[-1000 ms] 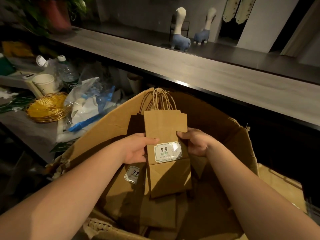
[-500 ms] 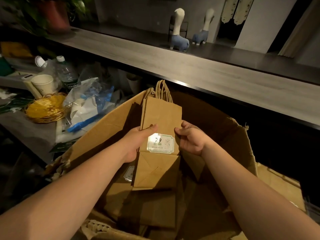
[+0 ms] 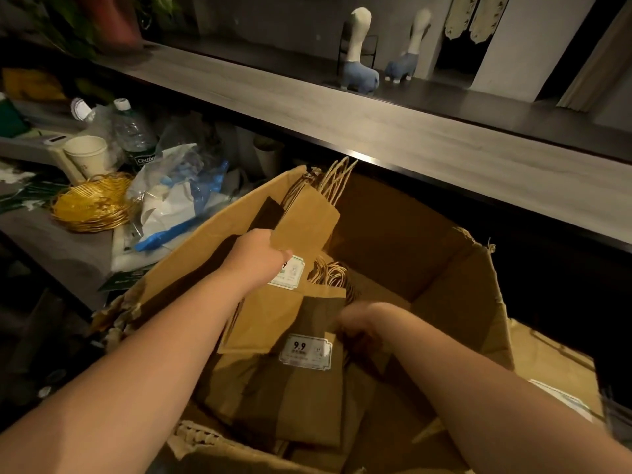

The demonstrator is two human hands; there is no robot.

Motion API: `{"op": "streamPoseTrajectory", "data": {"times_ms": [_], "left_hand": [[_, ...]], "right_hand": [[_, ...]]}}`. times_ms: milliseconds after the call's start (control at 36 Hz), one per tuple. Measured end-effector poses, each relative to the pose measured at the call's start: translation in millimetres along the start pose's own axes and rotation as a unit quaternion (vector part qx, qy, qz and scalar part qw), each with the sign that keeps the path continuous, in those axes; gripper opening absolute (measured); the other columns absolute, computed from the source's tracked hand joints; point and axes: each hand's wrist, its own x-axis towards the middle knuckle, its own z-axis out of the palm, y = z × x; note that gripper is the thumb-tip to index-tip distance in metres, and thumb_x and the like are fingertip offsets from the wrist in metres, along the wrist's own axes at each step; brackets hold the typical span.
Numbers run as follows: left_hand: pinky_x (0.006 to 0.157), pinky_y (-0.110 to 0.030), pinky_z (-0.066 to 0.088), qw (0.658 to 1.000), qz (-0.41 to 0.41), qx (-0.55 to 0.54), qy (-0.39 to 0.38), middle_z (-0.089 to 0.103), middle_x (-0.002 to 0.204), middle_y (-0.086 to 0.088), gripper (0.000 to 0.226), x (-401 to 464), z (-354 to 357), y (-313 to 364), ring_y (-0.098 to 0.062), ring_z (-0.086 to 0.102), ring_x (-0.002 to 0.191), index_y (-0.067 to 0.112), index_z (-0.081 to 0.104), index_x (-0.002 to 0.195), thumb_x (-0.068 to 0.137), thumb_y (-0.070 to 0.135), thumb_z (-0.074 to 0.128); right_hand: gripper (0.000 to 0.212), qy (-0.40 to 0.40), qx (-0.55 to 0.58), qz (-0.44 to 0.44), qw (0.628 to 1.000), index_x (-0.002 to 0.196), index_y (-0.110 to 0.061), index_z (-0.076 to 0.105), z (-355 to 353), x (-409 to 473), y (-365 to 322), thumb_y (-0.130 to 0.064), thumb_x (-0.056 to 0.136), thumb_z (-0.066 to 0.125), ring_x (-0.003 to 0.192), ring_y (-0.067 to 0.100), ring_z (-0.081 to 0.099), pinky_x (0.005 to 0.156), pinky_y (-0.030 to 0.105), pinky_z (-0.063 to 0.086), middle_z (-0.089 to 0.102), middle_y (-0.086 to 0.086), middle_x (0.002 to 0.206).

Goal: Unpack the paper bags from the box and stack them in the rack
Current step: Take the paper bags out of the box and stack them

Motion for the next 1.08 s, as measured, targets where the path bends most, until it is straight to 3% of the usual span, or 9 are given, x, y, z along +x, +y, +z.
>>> {"op": "streamPoseTrajectory", "data": {"times_ms": [83, 222, 333, 417, 500, 611, 806, 917, 1083], "left_hand": [[0.061, -0.022, 0.043, 0.999, 0.007, 0.047, 0.02, 0.067, 0.103, -0.001, 0.021, 2, -2, -3, -0.015, 0.061, 0.087, 0.017, 0.063, 0.11, 0.094, 0.031, 0.059], [0.079, -0.038, 0.054, 0.992, 0.006, 0.117, 0.052, 0.066, 0.097, -0.002, 0.021, 6, -6, -6, -0.021, 0.062, 0.085, 0.018, 0.063, 0.103, 0.093, 0.035, 0.057], [0.071, -0.034, 0.052, 0.986, 0.008, 0.155, 0.054, 0.064, 0.083, -0.001, 0.011, 5, -6, -3, -0.02, 0.059, 0.075, 0.02, 0.062, 0.085, 0.091, 0.026, 0.056], [0.063, -0.031, 0.046, 0.98, 0.008, 0.191, 0.051, 0.06, 0.078, -0.002, 0.01, 2, -4, 0, -0.021, 0.057, 0.071, 0.018, 0.058, 0.08, 0.089, 0.021, 0.054], [0.065, -0.033, 0.05, 0.977, 0.01, 0.204, 0.054, 0.059, 0.08, -0.002, 0.008, 1, -5, 1, -0.02, 0.057, 0.072, 0.018, 0.056, 0.084, 0.09, 0.021, 0.053], [0.07, -0.035, 0.054, 0.977, 0.017, 0.203, 0.066, 0.058, 0.079, -0.001, 0.006, -2, -7, 2, -0.019, 0.058, 0.073, 0.018, 0.056, 0.086, 0.091, 0.02, 0.053], [0.07, -0.036, 0.055, 0.977, 0.015, 0.2, 0.075, 0.058, 0.081, -0.001, 0.004, -1, -9, 5, -0.021, 0.058, 0.074, 0.019, 0.057, 0.09, 0.09, 0.022, 0.054], [0.071, -0.037, 0.054, 0.979, 0.014, 0.19, 0.075, 0.059, 0.082, 0.0, 0.003, -2, -8, 6, -0.02, 0.058, 0.075, 0.02, 0.057, 0.089, 0.09, 0.021, 0.055], [0.071, -0.037, 0.055, 0.981, 0.013, 0.185, 0.064, 0.059, 0.082, -0.001, 0.003, -3, -8, 4, -0.02, 0.058, 0.074, 0.019, 0.057, 0.088, 0.089, 0.021, 0.055]], "right_hand": [[0.019, 0.001, 0.022, 0.0, 1.0, 0.094, -0.014, 0.059, 3, 4, -2, -0.031, 0.097, 0.051, 0.084, 0.018, 0.066, 0.071, 0.034, 0.055, 0.064, 0.004, 0.096], [0.02, -0.012, 0.043, 0.004, 0.999, 0.105, -0.01, 0.062, 15, 5, -3, -0.025, 0.095, 0.054, 0.071, 0.014, 0.062, 0.063, 0.025, 0.051, 0.066, 0.004, 0.094], [0.012, -0.028, 0.084, 0.005, 0.996, 0.089, -0.012, 0.059, 20, 2, -11, -0.022, 0.093, 0.055, 0.071, 0.014, 0.053, 0.062, 0.021, 0.044, 0.058, 0.004, 0.086], [0.015, -0.021, 0.081, -0.004, 0.996, 0.094, -0.013, 0.058, 25, 3, -18, -0.026, 0.095, 0.051, 0.078, 0.017, 0.052, 0.065, 0.024, 0.044, 0.056, 0.005, 0.091], [0.017, -0.022, 0.108, -0.026, 0.994, 0.088, -0.013, 0.057, 32, -1, -23, -0.026, 0.097, 0.051, 0.069, 0.013, 0.05, 0.059, 0.021, 0.042, 0.055, 0.003, 0.083], [0.014, -0.036, 0.22, -0.073, 0.972, 0.101, -0.008, 0.059, 37, -9, -29, -0.019, 0.099, 0.051, 0.055, 0.009, 0.06, 0.047, 0.018, 0.046, 0.063, 0.006, 0.085], [0.013, 0.061, 0.349, -0.105, 0.929, 0.095, -0.01, 0.061, 39, -6, -31, -0.008, 0.097, 0.048, 0.067, 0.021, 0.064, 0.045, 0.024, 0.051, 0.066, 0.011, 0.089], [0.02, 0.086, 0.333, -0.098, 0.934, 0.109, -0.012, 0.061, 51, 4, -33, -0.009, 0.092, 0.052, 0.081, 0.027, 0.07, 0.069, 0.038, 0.061, 0.07, 0.014, 0.102], [0.02, 0.065, 0.268, -0.079, 0.958, 0.114, -0.011, 0.06, 51, 1, -35, -0.016, 0.095, 0.055, 0.075, 0.02, 0.068, 0.051, 0.027, 0.052, 0.069, 0.009, 0.097]]}}
